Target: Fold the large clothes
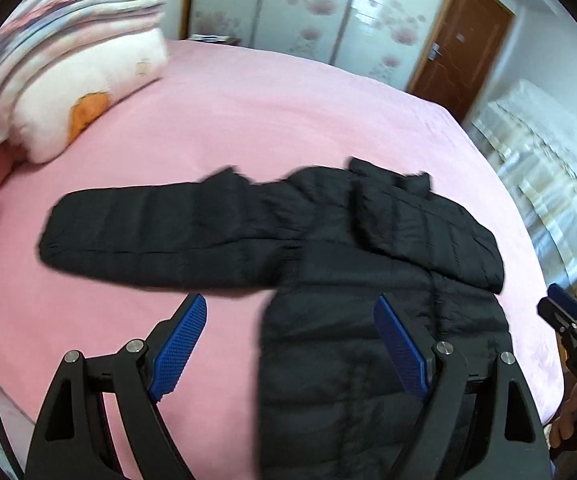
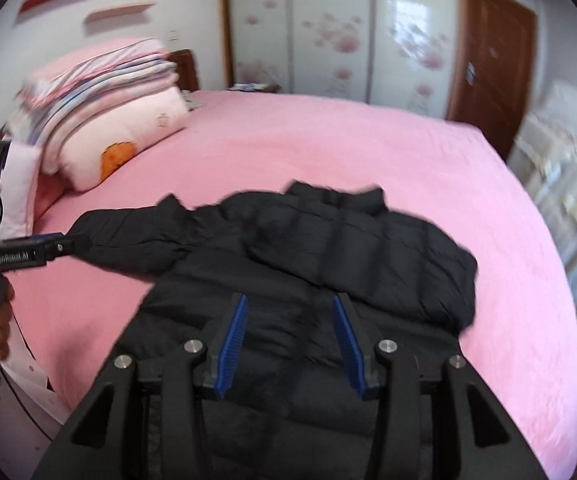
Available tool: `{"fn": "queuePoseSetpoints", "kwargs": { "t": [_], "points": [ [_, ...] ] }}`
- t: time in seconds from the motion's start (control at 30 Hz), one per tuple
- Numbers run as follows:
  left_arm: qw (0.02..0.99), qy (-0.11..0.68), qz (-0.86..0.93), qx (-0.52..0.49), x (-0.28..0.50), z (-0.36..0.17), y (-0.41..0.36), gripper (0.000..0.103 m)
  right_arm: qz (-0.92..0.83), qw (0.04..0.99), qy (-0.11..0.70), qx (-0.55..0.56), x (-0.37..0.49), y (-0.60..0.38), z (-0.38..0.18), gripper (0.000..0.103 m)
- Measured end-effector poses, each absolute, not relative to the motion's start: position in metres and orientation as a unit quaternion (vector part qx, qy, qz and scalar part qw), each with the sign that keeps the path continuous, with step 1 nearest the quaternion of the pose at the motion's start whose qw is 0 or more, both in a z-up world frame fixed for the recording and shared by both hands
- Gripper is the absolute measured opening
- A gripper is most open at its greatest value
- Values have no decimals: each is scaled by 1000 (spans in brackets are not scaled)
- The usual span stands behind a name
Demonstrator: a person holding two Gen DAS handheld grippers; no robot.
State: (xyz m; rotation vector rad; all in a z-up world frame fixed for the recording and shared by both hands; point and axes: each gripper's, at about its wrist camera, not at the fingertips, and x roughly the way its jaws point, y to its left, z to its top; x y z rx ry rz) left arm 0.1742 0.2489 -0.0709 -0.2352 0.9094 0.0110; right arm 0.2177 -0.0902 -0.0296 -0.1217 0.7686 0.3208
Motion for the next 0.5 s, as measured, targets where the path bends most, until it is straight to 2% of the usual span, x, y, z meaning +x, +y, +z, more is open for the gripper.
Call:
{"fn": "queuePoseSetpoints", "kwargs": {
  "t": [0.17,0.5],
  "points": [
    [886,443,61,-123,168,-84,327,87,191,915,343,-92,220,-12,-18,44],
    [804,481,139,-321,217,-190,495,87,211,908,347,-102,258,108,-45,44]
  ]
}}
